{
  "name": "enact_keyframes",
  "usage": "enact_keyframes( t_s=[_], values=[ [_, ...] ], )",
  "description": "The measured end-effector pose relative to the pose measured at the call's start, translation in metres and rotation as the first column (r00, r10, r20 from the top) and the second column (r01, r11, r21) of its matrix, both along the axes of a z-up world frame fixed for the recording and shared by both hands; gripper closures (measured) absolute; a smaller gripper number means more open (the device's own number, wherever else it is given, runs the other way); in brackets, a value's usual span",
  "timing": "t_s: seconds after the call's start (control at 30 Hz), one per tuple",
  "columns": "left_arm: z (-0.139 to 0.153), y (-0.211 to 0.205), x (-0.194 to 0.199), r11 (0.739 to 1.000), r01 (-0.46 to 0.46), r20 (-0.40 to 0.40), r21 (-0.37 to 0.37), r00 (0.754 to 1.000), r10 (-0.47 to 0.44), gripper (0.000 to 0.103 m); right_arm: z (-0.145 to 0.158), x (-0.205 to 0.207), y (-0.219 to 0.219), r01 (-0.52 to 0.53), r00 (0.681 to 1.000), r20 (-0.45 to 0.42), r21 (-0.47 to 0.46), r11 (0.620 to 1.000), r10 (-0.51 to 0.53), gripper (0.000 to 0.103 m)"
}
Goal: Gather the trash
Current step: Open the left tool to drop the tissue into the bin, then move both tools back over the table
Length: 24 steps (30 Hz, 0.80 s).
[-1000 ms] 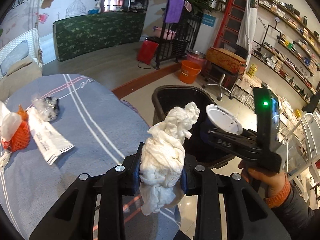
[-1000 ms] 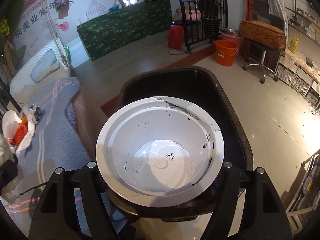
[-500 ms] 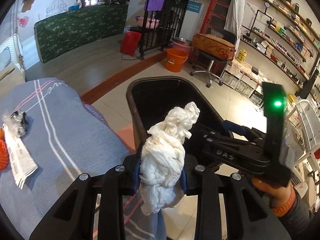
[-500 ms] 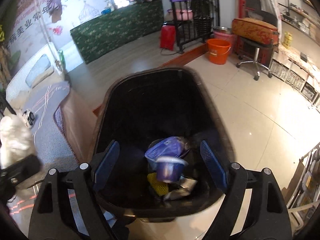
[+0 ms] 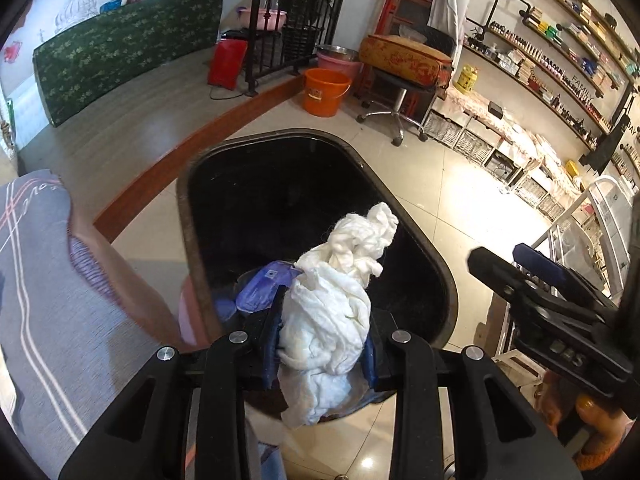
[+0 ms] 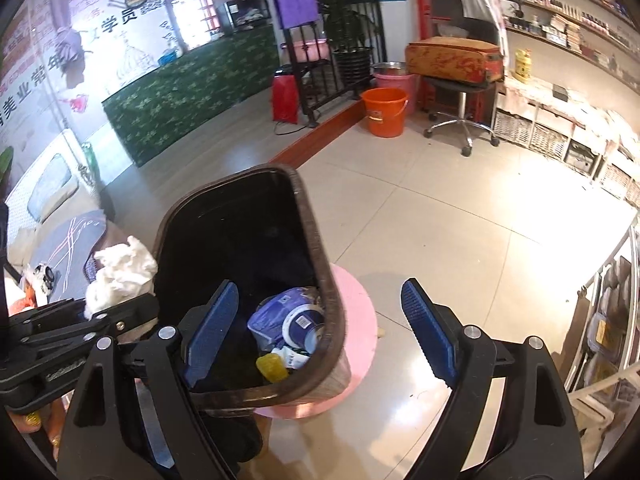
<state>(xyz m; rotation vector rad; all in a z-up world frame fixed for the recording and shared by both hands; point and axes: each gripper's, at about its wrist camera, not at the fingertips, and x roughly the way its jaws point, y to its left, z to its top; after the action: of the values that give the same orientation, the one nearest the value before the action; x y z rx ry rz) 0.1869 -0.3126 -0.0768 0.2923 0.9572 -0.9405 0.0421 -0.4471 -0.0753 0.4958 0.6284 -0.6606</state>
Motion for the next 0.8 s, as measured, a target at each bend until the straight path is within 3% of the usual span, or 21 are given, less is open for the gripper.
enact_keyframes(
  t_s=[0.13, 0.3, 0.37, 0.57, 0.8],
  values=[
    [-0.003, -0.006, 0.002, 1.000, 0.005, -0.008, 0.009, 1.000, -0.005, 0.066, 0.000, -0.005, -0.004, 0.019, 1.000, 0.004, 0.004, 1.000, -0.019, 0.020],
    [-0.005, -0.006, 0.001, 1.000, 0.005, -0.003, 0.017, 1.000, -0.005, 0.035, 0.000, -0.006, -0.008, 0.032, 0.999, 0.002, 0.008, 0.999, -0.032, 0.020],
    [-0.003, -0.006, -0.001, 1.000, 0.009, 0.003, 0.014, 1.000, -0.009, 0.029, 0.001, -0.006, -0.009, 0.036, 0.999, 0.004, 0.007, 0.999, -0.036, 0.020],
    [0.013, 0.005, -0.005, 1.000, 0.007, 0.013, -0.022, 1.000, -0.006, 0.024, 0.002, -0.005, -0.010, 0.035, 0.999, 0.009, 0.005, 0.999, -0.035, 0.020],
    [0.038, 0.043, -0.006, 0.995, -0.061, 0.065, -0.081, 0.996, 0.067, 0.018, 0.003, 0.013, 0.003, -0.040, 0.999, 0.014, 0.029, 0.999, 0.039, 0.020]
  ],
)
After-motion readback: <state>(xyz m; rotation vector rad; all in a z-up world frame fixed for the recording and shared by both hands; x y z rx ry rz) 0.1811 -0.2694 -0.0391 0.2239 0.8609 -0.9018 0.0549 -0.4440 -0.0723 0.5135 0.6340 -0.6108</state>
